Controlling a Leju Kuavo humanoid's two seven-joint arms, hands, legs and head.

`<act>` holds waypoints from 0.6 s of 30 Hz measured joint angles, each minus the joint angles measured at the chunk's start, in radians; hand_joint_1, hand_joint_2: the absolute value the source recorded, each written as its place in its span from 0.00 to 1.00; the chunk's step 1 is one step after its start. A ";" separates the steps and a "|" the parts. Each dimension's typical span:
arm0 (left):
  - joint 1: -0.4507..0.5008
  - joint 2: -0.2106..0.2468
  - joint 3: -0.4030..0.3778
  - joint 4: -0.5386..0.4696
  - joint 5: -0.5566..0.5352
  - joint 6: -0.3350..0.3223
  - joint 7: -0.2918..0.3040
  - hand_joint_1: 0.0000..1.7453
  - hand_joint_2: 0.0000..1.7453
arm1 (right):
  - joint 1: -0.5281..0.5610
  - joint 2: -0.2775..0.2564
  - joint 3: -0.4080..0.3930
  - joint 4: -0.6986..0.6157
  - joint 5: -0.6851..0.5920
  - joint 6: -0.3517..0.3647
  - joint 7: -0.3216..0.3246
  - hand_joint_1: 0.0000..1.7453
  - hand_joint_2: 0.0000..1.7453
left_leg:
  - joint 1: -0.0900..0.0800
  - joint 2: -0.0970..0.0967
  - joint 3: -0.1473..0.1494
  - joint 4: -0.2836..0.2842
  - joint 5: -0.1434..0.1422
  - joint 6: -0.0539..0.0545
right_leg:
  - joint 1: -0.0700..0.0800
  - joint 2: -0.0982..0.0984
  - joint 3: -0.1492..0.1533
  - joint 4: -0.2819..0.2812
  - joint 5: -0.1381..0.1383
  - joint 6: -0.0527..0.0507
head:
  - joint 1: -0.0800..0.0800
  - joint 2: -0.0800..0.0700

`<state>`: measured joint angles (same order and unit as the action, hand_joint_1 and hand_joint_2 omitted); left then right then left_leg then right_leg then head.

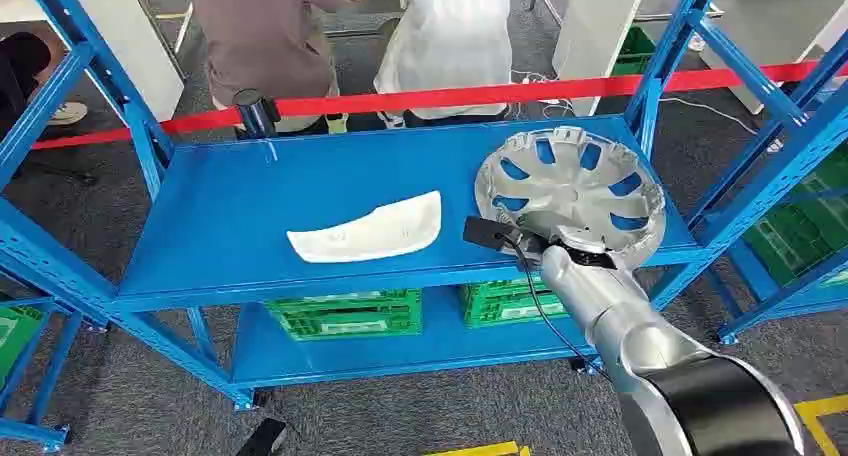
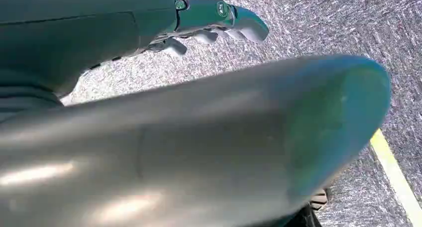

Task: Take the parts from the cabinet and place them on the table.

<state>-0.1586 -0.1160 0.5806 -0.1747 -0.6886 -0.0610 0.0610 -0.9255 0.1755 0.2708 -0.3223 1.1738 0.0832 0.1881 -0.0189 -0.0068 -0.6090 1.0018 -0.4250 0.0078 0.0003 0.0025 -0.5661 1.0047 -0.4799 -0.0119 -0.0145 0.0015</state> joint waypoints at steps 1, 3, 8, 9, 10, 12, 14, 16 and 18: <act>0.000 0.000 0.000 0.000 0.000 0.000 -0.001 0.00 0.00 | 0.000 0.000 -0.001 0.000 -0.002 0.000 -0.002 1.00 1.00 | 0.000 0.000 0.000 0.000 0.000 0.000 | 0.000 0.000 0.000 0.000 0.000 0.000 | 0.000 0.000; 0.000 0.000 0.002 0.000 0.000 0.000 -0.004 0.00 0.00 | 0.000 0.000 -0.003 0.000 -0.004 0.000 0.001 1.00 1.00 | 0.000 0.000 0.000 0.000 0.000 0.000 | 0.000 0.000 0.000 0.000 0.000 0.000 | 0.000 0.000; 0.000 0.000 0.006 0.000 -0.002 0.000 -0.008 0.00 0.00 | -0.003 -0.001 -0.007 0.001 -0.011 -0.002 0.000 1.00 1.00 | 0.000 0.001 0.001 0.000 0.000 0.000 | 0.000 0.000 0.001 0.000 0.000 0.000 | 0.000 0.000; 0.000 0.000 0.006 0.000 -0.002 0.000 -0.008 0.00 0.00 | -0.003 -0.001 -0.008 0.000 -0.012 -0.002 0.000 1.00 1.00 | 0.000 0.001 0.002 0.000 0.000 0.000 | 0.000 0.000 0.001 0.000 0.000 0.000 | 0.000 0.000; 0.000 0.000 0.006 0.000 -0.003 0.000 -0.008 0.00 0.00 | -0.003 -0.002 -0.009 0.000 -0.013 -0.003 0.000 1.00 1.00 | 0.000 0.001 0.002 0.000 0.000 0.000 | 0.000 0.000 0.001 0.000 0.000 0.000 | 0.000 0.000; 0.000 0.000 0.006 0.000 -0.003 0.000 -0.008 0.00 0.00 | -0.003 -0.002 -0.010 0.001 -0.018 -0.003 0.000 1.00 1.00 | 0.000 0.001 0.002 0.000 0.000 0.000 | 0.000 0.000 0.001 0.000 0.000 0.000 | 0.000 0.000; 0.000 0.000 0.006 0.000 -0.005 0.000 -0.008 0.00 0.00 | -0.001 -0.002 -0.013 0.001 -0.025 -0.006 0.001 1.00 1.00 | 0.000 0.001 0.002 0.000 0.000 0.000 | 0.000 0.000 0.001 0.000 0.000 0.000 | 0.000 0.000; 0.000 0.000 0.006 0.000 -0.006 0.000 -0.008 0.00 0.00 | 0.000 -0.003 -0.019 0.001 -0.031 -0.009 0.001 1.00 1.00 | 0.000 0.001 0.002 0.000 0.000 0.000 | 0.000 0.000 0.001 0.000 0.000 0.000 | 0.000 0.000; -0.001 0.000 0.006 0.000 -0.010 0.000 -0.008 0.00 0.00 | 0.001 -0.007 -0.024 0.001 -0.036 -0.014 0.000 1.00 1.00 | 0.000 0.000 0.002 0.000 0.000 0.000 | 0.000 0.000 0.001 0.000 0.000 0.000 | 0.000 0.000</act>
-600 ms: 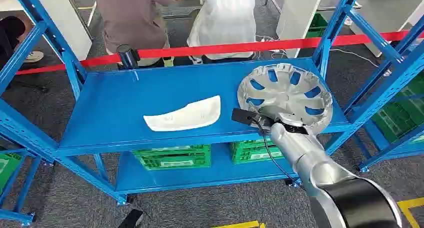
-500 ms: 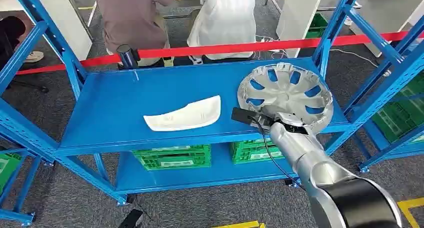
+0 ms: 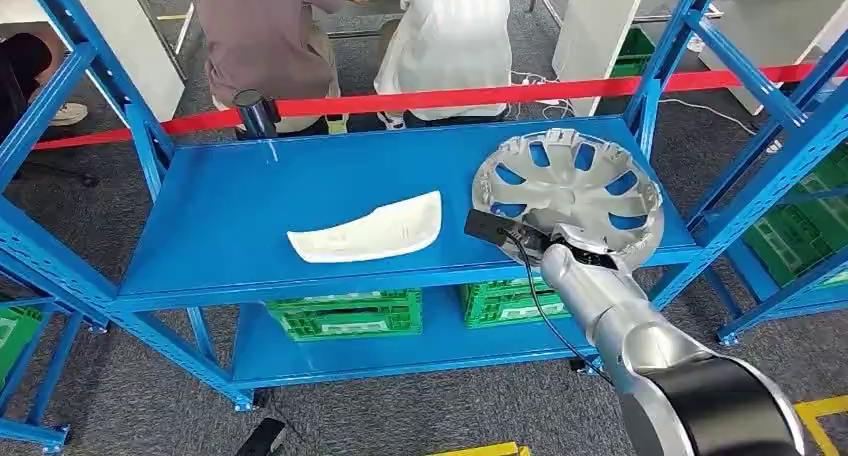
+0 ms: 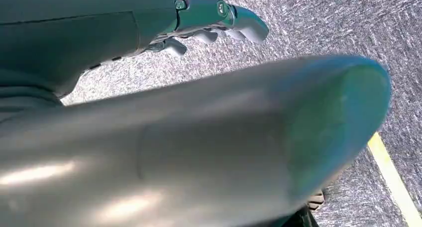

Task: Take the parts from the cabinet and place them on the table.

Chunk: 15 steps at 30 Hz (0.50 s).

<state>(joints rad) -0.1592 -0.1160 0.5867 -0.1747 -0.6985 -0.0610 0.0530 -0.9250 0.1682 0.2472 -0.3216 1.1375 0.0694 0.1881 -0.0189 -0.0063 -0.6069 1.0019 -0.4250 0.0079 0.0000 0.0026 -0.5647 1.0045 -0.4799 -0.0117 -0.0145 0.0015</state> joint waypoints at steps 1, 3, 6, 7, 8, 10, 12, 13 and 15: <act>0.000 0.000 0.000 0.000 -0.001 0.000 0.000 0.00 0.00 | 0.000 -0.003 -0.003 0.000 -0.005 -0.005 0.000 1.00 1.00 | 0.000 0.000 0.000 0.000 0.000 0.000 | 0.000 0.000 0.000 0.000 0.000 0.000 | 0.000 0.000; -0.001 0.000 0.000 0.000 -0.005 0.000 0.003 0.00 0.00 | 0.000 -0.006 -0.006 0.000 -0.009 -0.007 0.000 1.00 1.00 | 0.000 -0.001 0.000 0.000 0.000 0.000 | 0.000 0.000 0.000 0.000 0.000 0.000 | 0.000 0.000; -0.002 0.000 0.000 0.000 -0.006 0.000 0.006 0.00 0.00 | 0.000 -0.013 -0.011 0.000 -0.013 -0.011 -0.003 1.00 1.00 | 0.000 0.000 0.000 0.000 0.000 0.000 | 0.000 0.000 0.000 0.000 0.000 0.000 | 0.000 0.000; -0.002 0.000 0.000 0.000 -0.006 0.000 0.006 0.00 0.00 | 0.000 -0.014 -0.011 0.000 -0.015 -0.013 -0.003 1.00 1.00 | 0.000 0.000 0.000 0.000 0.000 0.000 | 0.000 0.000 0.000 0.000 0.000 0.000 | 0.000 0.000; -0.002 0.000 0.000 0.000 -0.006 0.000 0.007 0.00 0.00 | 0.000 -0.015 -0.012 0.000 -0.018 -0.014 -0.004 1.00 1.00 | 0.000 0.000 0.000 0.000 0.000 0.000 | 0.000 0.000 0.000 0.000 0.000 0.000 | 0.000 0.000; -0.002 0.000 0.000 0.000 -0.007 0.000 0.008 0.00 0.00 | 0.000 -0.018 -0.014 0.000 -0.022 -0.018 -0.006 1.00 1.00 | 0.000 0.000 0.000 0.000 0.000 0.000 | 0.000 0.000 0.000 0.000 0.000 0.000 | 0.000 0.000; -0.002 0.000 0.000 0.000 -0.007 0.000 0.008 0.00 0.00 | 0.000 -0.019 -0.015 0.000 -0.029 -0.029 -0.016 1.00 1.00 | 0.000 0.000 0.000 0.000 0.000 0.000 | 0.000 0.000 0.000 0.000 0.000 0.000 | 0.000 0.000; -0.002 0.000 0.000 0.000 -0.007 0.000 0.009 0.00 0.00 | 0.000 -0.021 -0.016 0.000 -0.031 -0.037 -0.028 1.00 1.00 | 0.000 0.000 0.000 0.000 0.000 0.000 | 0.000 0.000 0.000 0.000 0.000 0.000 | 0.000 0.000; -0.002 0.000 0.001 0.000 -0.007 0.000 0.009 0.00 0.00 | -0.001 -0.021 -0.021 -0.004 -0.045 -0.065 -0.057 1.00 1.00 | 0.000 0.000 0.000 0.000 0.000 0.000 | 0.000 0.000 0.000 0.000 0.000 0.000 | 0.000 0.000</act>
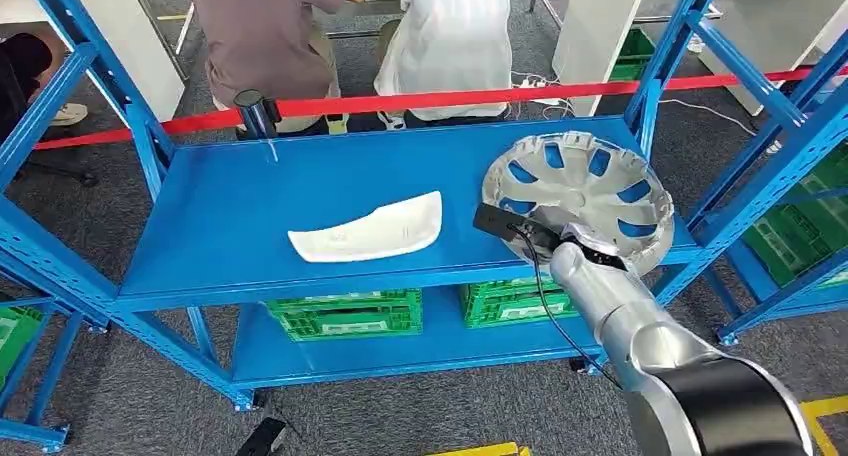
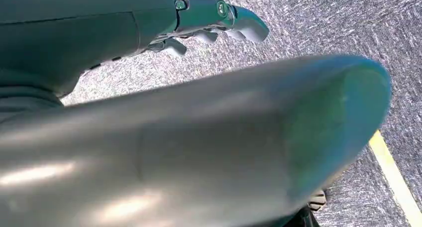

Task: Take the parts from the cabinet and place them on the table.

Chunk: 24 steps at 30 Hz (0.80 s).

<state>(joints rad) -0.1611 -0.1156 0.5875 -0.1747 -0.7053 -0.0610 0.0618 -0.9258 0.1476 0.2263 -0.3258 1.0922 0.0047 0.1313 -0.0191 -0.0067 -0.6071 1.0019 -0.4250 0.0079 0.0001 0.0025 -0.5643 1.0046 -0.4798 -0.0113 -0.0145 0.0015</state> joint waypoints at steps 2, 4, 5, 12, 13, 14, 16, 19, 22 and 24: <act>0.001 0.000 0.000 0.000 0.000 0.000 0.000 0.00 0.00 | -0.007 0.000 -0.005 -0.008 -0.005 -0.011 -0.011 1.00 1.00 | 0.000 0.000 0.000 0.000 0.000 0.000 | 0.000 0.000 0.000 0.000 0.000 0.000 | 0.000 0.000; 0.001 0.000 0.000 0.000 0.000 0.000 0.000 0.00 0.00 | -0.015 0.000 -0.006 -0.014 -0.012 -0.011 -0.015 1.00 1.00 | 0.000 0.000 0.000 0.000 0.000 0.000 | 0.000 0.000 0.000 0.000 0.000 0.000 | 0.000 0.000; 0.001 0.000 0.000 0.000 -0.001 0.000 0.000 0.00 0.00 | -0.018 0.000 -0.007 -0.016 -0.014 -0.015 -0.020 1.00 1.00 | 0.000 0.000 0.000 0.000 0.000 0.000 | 0.000 0.000 0.000 0.000 0.000 0.000 | 0.000 0.000; 0.001 0.000 0.001 0.000 -0.011 -0.003 -0.009 0.00 0.00 | -0.030 0.003 -0.007 -0.109 -0.048 -0.123 -0.115 1.00 1.00 | 0.000 0.000 -0.001 0.000 0.000 0.000 | 0.000 0.000 -0.001 0.000 0.000 0.000 | 0.000 0.000; 0.001 0.000 0.001 0.000 -0.012 -0.003 -0.010 0.00 0.00 | -0.035 0.006 -0.007 -0.134 -0.053 -0.132 -0.123 1.00 1.00 | 0.000 0.001 -0.001 0.000 0.000 0.000 | 0.000 0.000 -0.001 0.000 0.000 0.000 | 0.000 0.000; 0.001 0.000 0.002 0.000 -0.013 -0.003 -0.010 0.00 0.00 | -0.038 0.009 -0.004 -0.163 -0.060 -0.131 -0.123 1.00 1.00 | 0.000 0.001 -0.001 0.000 0.000 0.000 | 0.000 0.000 -0.002 0.000 0.000 0.000 | 0.000 0.000; 0.001 0.000 0.004 0.000 -0.016 -0.003 -0.011 0.00 0.00 | -0.043 0.013 0.005 -0.214 -0.075 -0.124 -0.117 1.00 1.00 | 0.000 0.000 -0.001 0.000 0.000 0.000 | 0.000 0.000 -0.002 0.000 0.000 0.000 | 0.000 0.000; 0.002 0.000 0.013 0.000 -0.017 -0.003 -0.012 0.00 0.00 | -0.042 0.016 0.024 -0.263 -0.094 -0.132 -0.127 1.00 1.00 | 0.000 0.000 -0.002 0.000 0.000 0.000 | 0.000 0.000 -0.002 0.000 0.000 0.000 | 0.000 0.000; 0.002 0.000 0.018 0.000 -0.020 -0.003 -0.013 0.00 0.00 | -0.037 0.018 0.063 -0.343 -0.117 -0.151 -0.130 1.00 1.00 | 0.000 0.000 -0.003 0.000 0.000 0.000 | 0.000 0.000 -0.003 0.000 0.000 0.000 | 0.000 0.000; 0.003 0.000 0.020 0.000 -0.027 -0.002 -0.014 0.00 0.00 | -0.029 0.018 0.093 -0.411 -0.126 -0.157 -0.121 1.00 1.00 | 0.000 0.000 -0.003 0.000 0.000 0.000 | 0.000 0.000 -0.004 0.000 0.000 0.000 | 0.000 0.000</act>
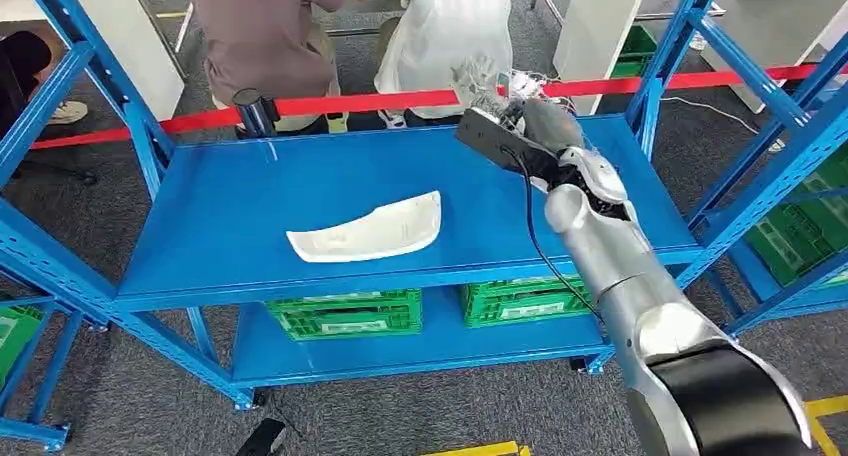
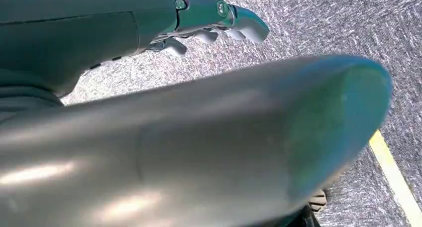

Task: Take the parts from the cabinet and place them on the table.

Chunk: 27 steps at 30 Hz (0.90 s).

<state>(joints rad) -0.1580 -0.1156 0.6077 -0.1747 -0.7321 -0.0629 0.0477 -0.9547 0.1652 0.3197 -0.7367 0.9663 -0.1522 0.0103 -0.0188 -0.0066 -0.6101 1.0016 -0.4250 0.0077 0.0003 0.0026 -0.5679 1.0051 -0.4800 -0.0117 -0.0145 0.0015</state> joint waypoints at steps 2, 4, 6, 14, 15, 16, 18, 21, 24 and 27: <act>0.000 0.000 0.005 0.000 -0.002 0.001 0.000 0.00 0.00 | 0.001 0.000 0.024 -0.053 0.001 -0.006 0.008 1.00 1.00 | 0.000 0.000 0.000 0.000 0.000 0.000 | 0.000 0.000 0.000 0.000 0.000 0.000 | 0.000 0.000; 0.000 0.000 0.008 0.000 -0.006 0.003 0.000 0.00 0.00 | 0.007 -0.004 0.059 -0.130 0.011 -0.028 0.025 1.00 1.00 | 0.000 0.000 -0.001 0.000 0.000 0.000 | 0.000 0.000 -0.001 0.000 0.000 0.000 | 0.000 0.000; 0.000 -0.001 0.012 0.000 -0.010 0.006 0.000 0.00 0.00 | 0.009 -0.009 0.091 -0.184 0.022 -0.056 0.031 1.00 1.00 | 0.000 0.000 -0.001 0.000 0.000 0.000 | 0.000 0.000 -0.002 0.000 0.000 0.000 | 0.000 0.000; -0.001 -0.005 0.014 0.000 -0.023 0.007 0.002 0.00 1.00 | 0.040 -0.030 0.155 -0.349 0.058 -0.097 0.034 1.00 1.00 | 0.000 0.001 -0.001 0.000 0.000 0.000 | 0.000 0.000 -0.002 0.000 -0.001 -0.001 | 0.000 0.000; -0.001 -0.005 0.014 0.000 -0.026 0.007 0.002 0.00 1.00 | 0.046 -0.033 0.160 -0.369 0.059 -0.101 0.034 1.00 1.00 | 0.000 0.000 -0.001 0.000 0.000 0.000 | 0.000 0.000 -0.001 0.000 -0.001 -0.001 | 0.000 0.000; -0.001 -0.005 0.014 0.000 -0.030 0.007 0.002 0.00 1.00 | 0.052 -0.035 0.167 -0.388 0.060 -0.105 0.034 1.00 1.00 | 0.000 0.000 -0.001 0.000 0.000 0.000 | 0.000 0.000 -0.002 0.000 -0.001 -0.001 | 0.000 0.000; -0.001 -0.005 0.014 0.000 -0.036 0.007 0.005 0.00 1.00 | 0.065 -0.038 0.181 -0.428 0.062 -0.109 0.035 1.00 1.00 | 0.000 0.000 -0.002 0.000 0.000 0.000 | 0.000 0.000 -0.002 0.000 -0.001 -0.001 | 0.000 0.000; -0.002 -0.005 0.014 0.000 -0.043 0.007 0.008 0.00 1.00 | 0.078 -0.042 0.202 -0.483 0.072 -0.109 0.044 1.00 1.00 | 0.000 0.000 -0.001 0.000 0.000 0.000 | 0.000 0.000 -0.001 0.000 -0.001 -0.001 | 0.000 0.000; -0.002 -0.006 0.014 0.000 -0.045 0.007 0.008 0.00 1.00 | 0.092 -0.044 0.217 -0.519 0.077 -0.109 0.046 1.00 1.00 | 0.000 0.000 -0.002 0.000 0.000 0.000 | 0.000 0.000 -0.002 0.000 -0.001 -0.001 | 0.000 0.000; -0.002 -0.006 0.014 0.000 -0.046 0.007 0.008 0.00 1.00 | 0.101 -0.047 0.225 -0.542 0.077 -0.109 0.046 1.00 1.00 | 0.000 0.000 -0.002 0.000 0.000 0.000 | 0.000 0.000 -0.001 0.000 -0.001 -0.001 | 0.000 0.000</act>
<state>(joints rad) -0.1604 -0.1217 0.6218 -0.1743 -0.7778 -0.0557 0.0553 -0.8535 0.1186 0.5448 -1.2787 1.0430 -0.2609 0.0565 -0.0187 -0.0066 -0.6117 1.0014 -0.4254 0.0074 0.0003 0.0027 -0.5694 1.0049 -0.4810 -0.0129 -0.0145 0.0015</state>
